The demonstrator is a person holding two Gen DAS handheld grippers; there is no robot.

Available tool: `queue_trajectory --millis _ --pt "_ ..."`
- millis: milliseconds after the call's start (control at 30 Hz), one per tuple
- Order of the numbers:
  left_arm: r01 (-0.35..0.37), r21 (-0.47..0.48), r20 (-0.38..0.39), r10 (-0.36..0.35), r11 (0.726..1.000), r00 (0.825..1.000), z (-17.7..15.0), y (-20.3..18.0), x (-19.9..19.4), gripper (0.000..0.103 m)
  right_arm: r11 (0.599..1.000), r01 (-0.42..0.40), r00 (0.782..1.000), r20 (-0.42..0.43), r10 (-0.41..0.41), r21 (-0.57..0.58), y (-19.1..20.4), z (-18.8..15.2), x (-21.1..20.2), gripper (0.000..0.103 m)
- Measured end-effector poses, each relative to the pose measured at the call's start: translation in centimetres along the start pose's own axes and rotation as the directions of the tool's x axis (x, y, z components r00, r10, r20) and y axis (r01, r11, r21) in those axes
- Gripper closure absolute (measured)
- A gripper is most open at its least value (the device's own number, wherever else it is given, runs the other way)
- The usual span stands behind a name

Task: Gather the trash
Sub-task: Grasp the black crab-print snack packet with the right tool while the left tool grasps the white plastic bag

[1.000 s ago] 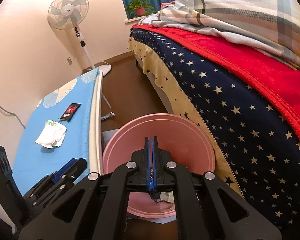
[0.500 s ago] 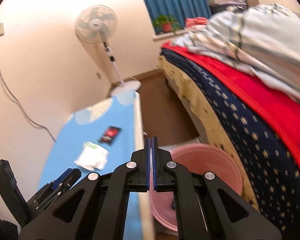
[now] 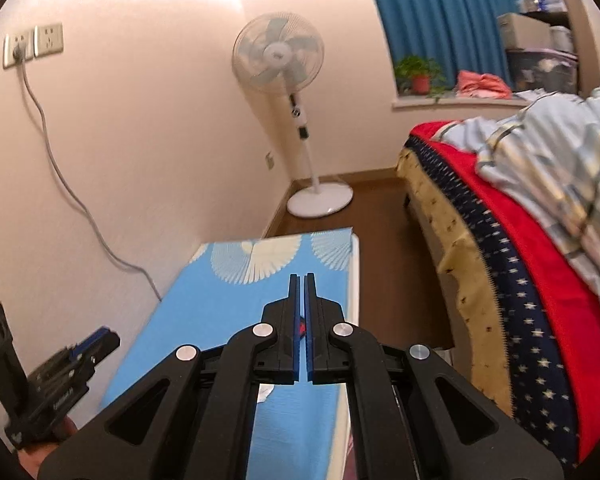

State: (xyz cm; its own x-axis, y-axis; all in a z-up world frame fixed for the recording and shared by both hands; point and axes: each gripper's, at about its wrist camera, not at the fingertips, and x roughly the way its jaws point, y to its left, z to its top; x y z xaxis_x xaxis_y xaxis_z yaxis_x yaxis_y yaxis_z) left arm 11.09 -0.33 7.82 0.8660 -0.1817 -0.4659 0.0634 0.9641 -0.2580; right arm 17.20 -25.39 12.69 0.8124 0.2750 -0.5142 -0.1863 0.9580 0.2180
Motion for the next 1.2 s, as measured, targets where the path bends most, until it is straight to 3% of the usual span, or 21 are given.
queue_trajectory --millis 100,200,367,500,700,1000,1067,1133,1200 --pt "-0.035 -0.093 -0.044 0.031 0.995 0.999 -3.9 1.5 2.3 0.080 0.999 -0.025 0.999 -0.040 0.023 -0.035 0.3 -2.1 3.9 0.100" --pt "-0.071 -0.128 -0.092 0.059 0.989 0.994 -7.4 2.3 4.9 0.080 0.998 -0.060 0.995 -0.083 0.058 -0.016 -0.1 -4.4 7.4 0.100" --pt "-0.084 -0.168 -0.120 0.065 0.982 0.991 -9.8 3.4 7.3 0.080 0.995 -0.080 0.984 -0.154 0.089 0.064 -1.6 -7.3 13.3 0.100" --pt "-0.088 -0.190 -0.130 0.064 0.978 0.989 -10.6 3.8 8.7 0.065 0.983 -0.092 0.976 -0.180 0.120 0.156 -2.6 -8.5 16.7 0.100" --pt "-0.072 -0.194 -0.106 0.052 0.978 0.993 -10.6 3.9 9.7 0.065 0.978 -0.117 0.959 -0.235 0.156 0.173 -1.8 -9.9 20.5 0.100" --pt "-0.053 -0.218 -0.130 0.025 0.974 0.991 -11.1 3.8 11.4 0.065 0.974 -0.110 0.939 -0.302 0.167 0.196 -1.1 -11.2 23.7 0.100" --pt "-0.058 -0.239 -0.129 0.027 0.969 0.991 -11.1 4.2 11.5 0.067 0.972 -0.106 0.936 -0.308 0.169 0.210 -1.2 -11.3 24.2 0.100" --pt "-0.050 -0.247 -0.125 0.019 0.968 0.992 -11.0 4.3 11.6 0.078 0.969 -0.102 0.933 -0.316 0.171 0.223 -1.3 -11.4 24.6 0.099" --pt "-0.046 -0.240 -0.126 0.016 0.970 0.992 -11.0 4.2 11.5 0.085 0.968 -0.098 0.931 -0.321 0.171 0.230 -1.3 -11.5 24.9 0.091"
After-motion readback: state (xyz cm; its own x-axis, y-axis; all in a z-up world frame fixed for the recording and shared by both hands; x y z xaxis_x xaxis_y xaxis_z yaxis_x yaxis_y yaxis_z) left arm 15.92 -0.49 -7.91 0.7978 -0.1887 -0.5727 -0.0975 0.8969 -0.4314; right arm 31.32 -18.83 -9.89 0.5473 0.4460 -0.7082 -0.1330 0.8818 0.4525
